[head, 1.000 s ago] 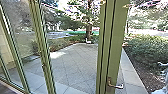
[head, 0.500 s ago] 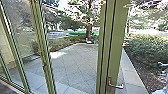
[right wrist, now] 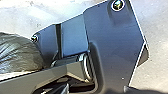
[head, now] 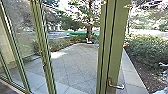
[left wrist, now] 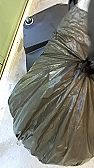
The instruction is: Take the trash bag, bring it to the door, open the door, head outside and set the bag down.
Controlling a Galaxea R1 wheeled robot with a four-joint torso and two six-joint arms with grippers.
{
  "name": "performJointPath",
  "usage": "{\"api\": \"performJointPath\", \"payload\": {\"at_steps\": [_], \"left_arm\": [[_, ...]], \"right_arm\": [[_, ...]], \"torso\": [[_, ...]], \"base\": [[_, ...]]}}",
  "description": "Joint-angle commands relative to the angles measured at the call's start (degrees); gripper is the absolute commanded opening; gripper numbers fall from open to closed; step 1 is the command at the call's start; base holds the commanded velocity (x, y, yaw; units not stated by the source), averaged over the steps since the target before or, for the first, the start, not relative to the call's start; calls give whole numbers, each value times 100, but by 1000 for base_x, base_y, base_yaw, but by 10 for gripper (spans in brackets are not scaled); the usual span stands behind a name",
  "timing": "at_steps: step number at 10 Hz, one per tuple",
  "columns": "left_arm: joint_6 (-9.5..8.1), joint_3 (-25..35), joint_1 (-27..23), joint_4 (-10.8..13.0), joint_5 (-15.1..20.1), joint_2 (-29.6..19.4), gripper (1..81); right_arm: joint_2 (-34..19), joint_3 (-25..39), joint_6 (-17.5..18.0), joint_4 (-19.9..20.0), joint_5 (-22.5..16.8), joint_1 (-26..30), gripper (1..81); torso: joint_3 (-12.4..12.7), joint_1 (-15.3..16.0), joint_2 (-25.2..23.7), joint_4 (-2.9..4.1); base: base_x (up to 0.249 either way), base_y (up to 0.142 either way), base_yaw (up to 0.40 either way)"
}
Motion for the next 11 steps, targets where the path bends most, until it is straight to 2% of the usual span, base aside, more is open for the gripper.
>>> {"api": "performJointPath", "payload": {"at_steps": [1,6,9,11], "left_arm": [[4,-3,-294,-26,302,-45,10],[-5,199,-268,-26,389,-212,10],[-22,779,-294,-35,389,-467,10],[-22,788,-294,-70,389,-459,10]], "right_arm": [[-93,247,6,-5,-320,209,811],[-1096,1857,-3,-23,-320,104,811],[-1957,3272,-29,-75,-100,-2,811],[-2667,4244,-73,-93,74,-54,811]], "torso": [[0,0,-2,0],[0,0,0,0],[0,0,0,0],[0,0,0,0]], "base": [[0,0,0],[0,0,0],[0,0,0],[0,0,0]]}}
